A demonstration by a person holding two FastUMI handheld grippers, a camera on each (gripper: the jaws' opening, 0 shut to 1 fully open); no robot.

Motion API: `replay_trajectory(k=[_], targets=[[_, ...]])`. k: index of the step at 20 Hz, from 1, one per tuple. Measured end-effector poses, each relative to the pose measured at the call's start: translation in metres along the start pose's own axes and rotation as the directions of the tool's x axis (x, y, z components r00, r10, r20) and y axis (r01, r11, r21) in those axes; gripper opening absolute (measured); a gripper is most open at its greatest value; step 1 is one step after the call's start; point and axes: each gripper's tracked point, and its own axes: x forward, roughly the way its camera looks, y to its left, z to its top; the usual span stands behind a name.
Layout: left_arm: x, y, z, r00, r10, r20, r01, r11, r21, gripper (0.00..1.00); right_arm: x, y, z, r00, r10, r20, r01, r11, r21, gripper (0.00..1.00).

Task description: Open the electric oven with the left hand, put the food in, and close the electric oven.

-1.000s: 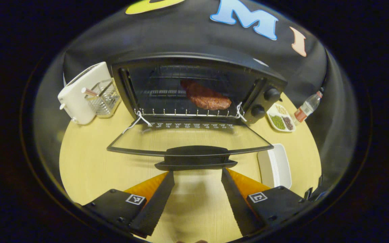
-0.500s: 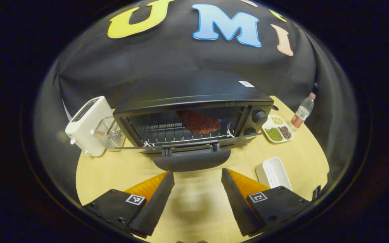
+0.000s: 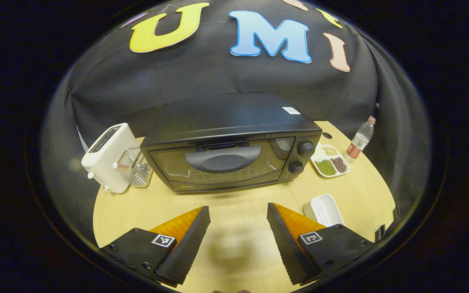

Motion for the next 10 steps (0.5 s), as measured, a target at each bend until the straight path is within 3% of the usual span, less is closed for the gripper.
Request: replay_trajectory(k=[3,4,5,7,8,10], targets=[[-0.024,0.0,0.027,0.994,-0.002,0.107,0.004,1.0,-0.021,0.95,0.002,0.011,-0.001,1.0,0.022,-0.001,-0.022,1.0,-0.005,0.96],[-0.036,0.0,0.038,0.988,0.001,0.153,0.004,0.999,-0.033,0.99,0.003,0.015,-0.002,1.0,0.031,-0.002,-0.031,1.0,-0.006,0.96],[-0.048,0.001,0.05,0.98,0.007,0.2,0.002,0.999,-0.045,0.95,0.005,0.014,-0.004,0.999,0.04,-0.004,-0.04,0.999,-0.007,0.96],[-0.078,0.005,0.082,0.95,0.036,0.311,-0.016,0.997,-0.069,0.99,0.006,0.021,-0.006,0.998,0.066,-0.01,-0.066,0.998,-0.015,0.96],[-0.096,0.006,0.097,0.93,0.052,0.365,-0.026,0.997,-0.077,0.95,0.007,0.023,-0.006,0.997,0.078,-0.01,-0.078,0.997,-0.023,0.96],[-0.131,0.006,0.126,0.886,0.09,0.455,-0.052,0.994,-0.094,0.97,0.009,0.029,-0.003,0.995,0.102,-0.001,-0.102,0.994,-0.038,0.95]])
